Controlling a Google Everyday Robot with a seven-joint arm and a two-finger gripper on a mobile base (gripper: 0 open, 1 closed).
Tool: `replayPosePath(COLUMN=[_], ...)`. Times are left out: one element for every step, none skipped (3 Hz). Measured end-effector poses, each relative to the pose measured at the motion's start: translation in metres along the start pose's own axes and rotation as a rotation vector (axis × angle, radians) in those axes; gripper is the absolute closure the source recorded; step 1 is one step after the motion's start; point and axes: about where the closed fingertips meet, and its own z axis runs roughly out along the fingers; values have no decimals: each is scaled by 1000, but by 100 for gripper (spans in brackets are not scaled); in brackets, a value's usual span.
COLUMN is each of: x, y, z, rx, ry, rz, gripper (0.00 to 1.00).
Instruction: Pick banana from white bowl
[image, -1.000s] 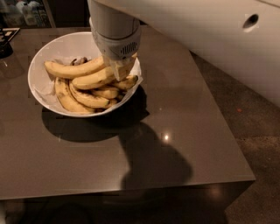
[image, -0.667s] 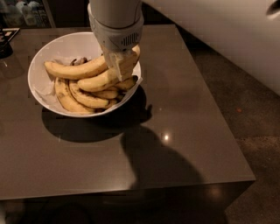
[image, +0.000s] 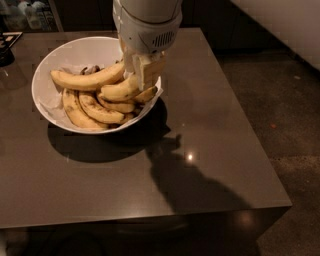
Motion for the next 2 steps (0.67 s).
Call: replayPosePath(x=[-1,-1], y=[2,11], z=[-12,-27], rx=[42,100], ry=[-34,-79], rz=[10,25], gripper=[100,100])
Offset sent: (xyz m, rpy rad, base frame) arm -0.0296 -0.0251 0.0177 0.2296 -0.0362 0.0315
